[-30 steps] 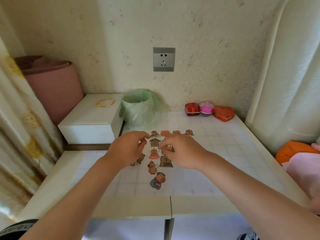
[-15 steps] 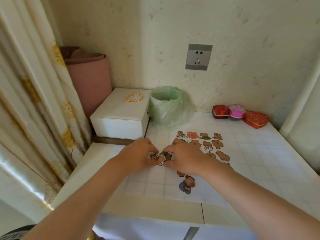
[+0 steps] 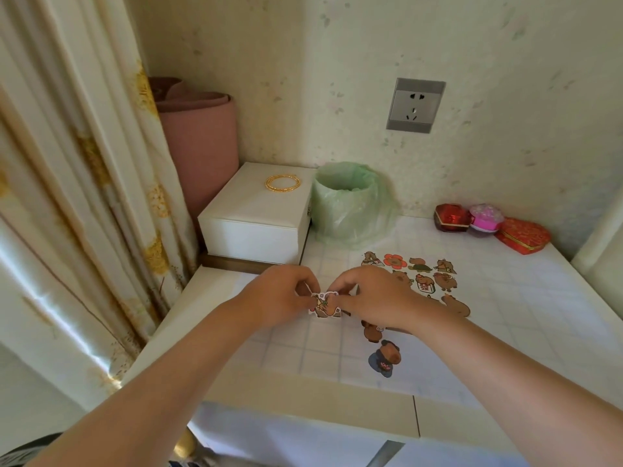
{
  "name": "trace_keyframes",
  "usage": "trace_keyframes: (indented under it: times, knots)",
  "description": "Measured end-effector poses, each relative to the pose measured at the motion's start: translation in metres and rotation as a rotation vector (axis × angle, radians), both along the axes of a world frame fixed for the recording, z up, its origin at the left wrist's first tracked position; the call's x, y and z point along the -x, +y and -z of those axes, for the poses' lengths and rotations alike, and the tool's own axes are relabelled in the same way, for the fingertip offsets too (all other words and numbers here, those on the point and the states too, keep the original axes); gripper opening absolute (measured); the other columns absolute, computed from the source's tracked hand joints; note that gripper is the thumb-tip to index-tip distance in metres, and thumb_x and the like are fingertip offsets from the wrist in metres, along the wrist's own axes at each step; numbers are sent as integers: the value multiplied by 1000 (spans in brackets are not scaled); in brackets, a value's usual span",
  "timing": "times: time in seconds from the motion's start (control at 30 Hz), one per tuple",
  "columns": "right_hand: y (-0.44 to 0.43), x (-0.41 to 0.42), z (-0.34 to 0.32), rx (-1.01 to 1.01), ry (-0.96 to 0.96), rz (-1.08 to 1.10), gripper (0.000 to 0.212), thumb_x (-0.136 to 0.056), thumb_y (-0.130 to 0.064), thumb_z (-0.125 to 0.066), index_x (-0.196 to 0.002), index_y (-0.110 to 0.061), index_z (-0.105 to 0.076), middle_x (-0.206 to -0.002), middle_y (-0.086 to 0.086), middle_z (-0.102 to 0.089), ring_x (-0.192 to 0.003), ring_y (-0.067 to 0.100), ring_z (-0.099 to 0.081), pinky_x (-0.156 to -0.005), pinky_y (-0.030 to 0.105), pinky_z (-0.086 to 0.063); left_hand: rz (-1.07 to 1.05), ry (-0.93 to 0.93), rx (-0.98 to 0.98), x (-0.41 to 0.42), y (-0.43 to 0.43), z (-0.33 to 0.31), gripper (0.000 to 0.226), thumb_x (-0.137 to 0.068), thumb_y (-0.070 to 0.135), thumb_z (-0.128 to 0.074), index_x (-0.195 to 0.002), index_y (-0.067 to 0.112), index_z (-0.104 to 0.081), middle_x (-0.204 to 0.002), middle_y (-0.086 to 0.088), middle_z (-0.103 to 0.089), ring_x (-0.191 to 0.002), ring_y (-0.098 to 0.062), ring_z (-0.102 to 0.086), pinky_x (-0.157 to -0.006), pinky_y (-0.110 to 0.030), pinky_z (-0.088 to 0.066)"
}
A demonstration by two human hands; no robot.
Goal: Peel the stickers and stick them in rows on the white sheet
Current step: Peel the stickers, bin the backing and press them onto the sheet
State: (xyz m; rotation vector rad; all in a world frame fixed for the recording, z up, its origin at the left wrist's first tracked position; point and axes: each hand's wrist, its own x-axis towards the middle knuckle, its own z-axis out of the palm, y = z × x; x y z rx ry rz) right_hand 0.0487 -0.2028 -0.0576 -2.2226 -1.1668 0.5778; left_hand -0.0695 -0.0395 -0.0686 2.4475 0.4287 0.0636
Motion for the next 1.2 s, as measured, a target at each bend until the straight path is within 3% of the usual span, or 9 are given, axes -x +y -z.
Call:
trace_keyframes:
  times: [0.1,0.2,0.33,0.47,0.67,0.83,1.03,1.1,1.2]
  knots:
    - [1,0,0,-58,75,59,7,-87,-32,-75,-90,-26,-78,-80,-9,-75,-61,-6,-61,-53,10,-39,-37,-7,61,0,-1,-3,3,-86,30,-70,-84,32,-67,-71,15,-67,-60,4,-55,-59,-22,-41]
    - [1,-2,-2,-77,115,109,7,-86,-30,-77,-90,-25,-78,-81,-7,-75,-51,-5,-57,-52,15,-42,-72,-54,95,-3,-2,-6,11,-89,29,-66,-80,35,-68,-72,17,-63,-67,-4,-55,-65,-24,-45]
    - [2,-6,-6,-105,126,155,4,-90,-26,-72,-90,-26,-77,-81,-3,-76,-45,12,-59,-52,29,-49,-111,-101,228,-8,-7,-15,13,-90,21,-65,-81,29,-71,-78,15,-70,-78,-8,-66,-75,-27,-51]
    - [0,-7,-13,-99,165,210,7,-90,-24,-71,-85,-26,-76,-75,-6,-73,-51,15,-67,-49,25,-46,-131,-108,320,-11,-14,-21,3,-87,19,-69,-87,22,-69,-80,-2,-76,-80,-19,-72,-71,-30,-53]
    - [-3,-11,-27,-276,387,311,8,-82,-21,-81,-89,-17,-79,-81,5,-76,-43,15,-51,-47,25,-40,-178,-227,315,-21,-19,-32,4,-91,14,-66,-89,17,-69,-80,-5,-73,-64,-13,-70,-71,-34,-55]
    - [-12,-17,-37,-347,400,366,13,-81,-19,-82,-93,-15,-78,-80,4,-77,-44,14,-52,-40,21,-34,-173,-262,460,-29,-32,-51,10,-88,15,-71,-97,11,-67,-88,-13,-72,-63,-12,-67,-70,-34,-59]
    - [-30,-26,-50,-377,368,311,10,-92,-22,-69,-95,-18,-77,-86,-1,-77,-54,18,-58,-48,26,-35,-156,-340,371,-45,-46,-60,9,-80,17,-78,-86,16,-72,-70,-7,-67,-61,-12,-59,-67,-34,-53]
    - [-37,-31,-55,-390,320,306,11,-93,-22,-68,-92,-17,-78,-86,-1,-77,-54,18,-56,-54,30,-38,-171,-351,365,-53,-53,-64,8,-75,19,-79,-81,21,-73,-67,-3,-55,-62,-12,-50,-67,-30,-46]
    - [-48,-39,-59,-409,162,318,12,-92,-21,-69,-85,-21,-79,-72,-4,-74,-51,11,-57,-48,21,-40,-228,-369,445,-65,-67,-65,14,-71,18,-79,-82,22,-72,-67,2,-53,-64,-12,-49,-69,-30,-48]
